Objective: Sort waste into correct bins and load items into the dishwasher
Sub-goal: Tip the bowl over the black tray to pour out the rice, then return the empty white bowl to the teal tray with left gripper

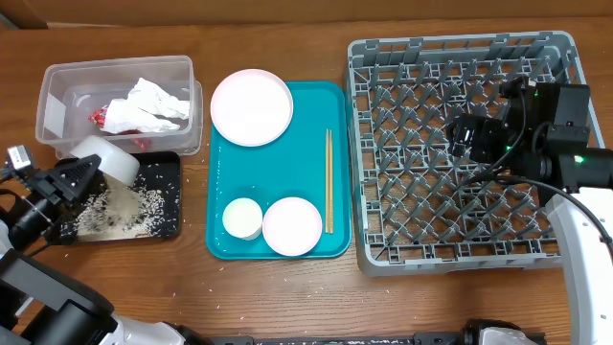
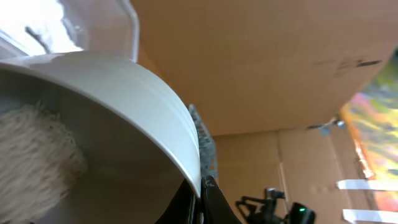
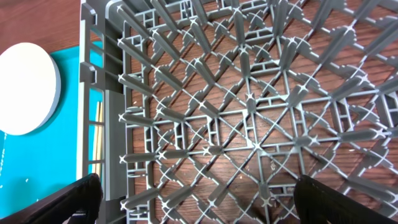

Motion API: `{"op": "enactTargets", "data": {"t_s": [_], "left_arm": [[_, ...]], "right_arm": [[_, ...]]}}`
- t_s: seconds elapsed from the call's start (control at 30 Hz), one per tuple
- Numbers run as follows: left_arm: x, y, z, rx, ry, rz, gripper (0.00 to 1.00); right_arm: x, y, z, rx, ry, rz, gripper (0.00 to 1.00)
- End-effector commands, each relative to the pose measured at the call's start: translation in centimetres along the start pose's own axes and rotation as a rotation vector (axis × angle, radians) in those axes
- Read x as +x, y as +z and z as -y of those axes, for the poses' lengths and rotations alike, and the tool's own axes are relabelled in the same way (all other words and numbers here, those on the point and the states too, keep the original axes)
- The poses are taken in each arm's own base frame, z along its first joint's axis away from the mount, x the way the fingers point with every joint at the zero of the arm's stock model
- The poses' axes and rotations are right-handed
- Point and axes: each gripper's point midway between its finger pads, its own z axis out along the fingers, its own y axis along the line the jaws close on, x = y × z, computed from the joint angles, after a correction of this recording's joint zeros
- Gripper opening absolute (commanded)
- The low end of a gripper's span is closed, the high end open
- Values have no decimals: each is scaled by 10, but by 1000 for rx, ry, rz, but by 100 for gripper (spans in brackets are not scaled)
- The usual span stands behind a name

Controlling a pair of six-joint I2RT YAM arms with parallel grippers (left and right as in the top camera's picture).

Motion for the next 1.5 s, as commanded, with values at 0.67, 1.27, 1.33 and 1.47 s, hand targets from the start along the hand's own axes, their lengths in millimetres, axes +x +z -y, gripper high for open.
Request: {"op": "enactTargets", "data": {"t_s": [0.67, 1.27, 1.33, 1.47], "left_arm": [[-15, -12, -15, 17, -214, 51, 4], [44, 97, 49, -312, 313, -449, 4], [56, 117, 55, -406, 382, -513, 4], [92, 171, 55, -615, 558, -603, 4]], "right_arm": [[-2, -5, -2, -6, 2, 1, 100], [-3, -5, -2, -7, 1, 5, 100], [-3, -5, -2, -7, 1, 5, 100], [-4, -5, -2, -7, 0, 7, 100]]}}
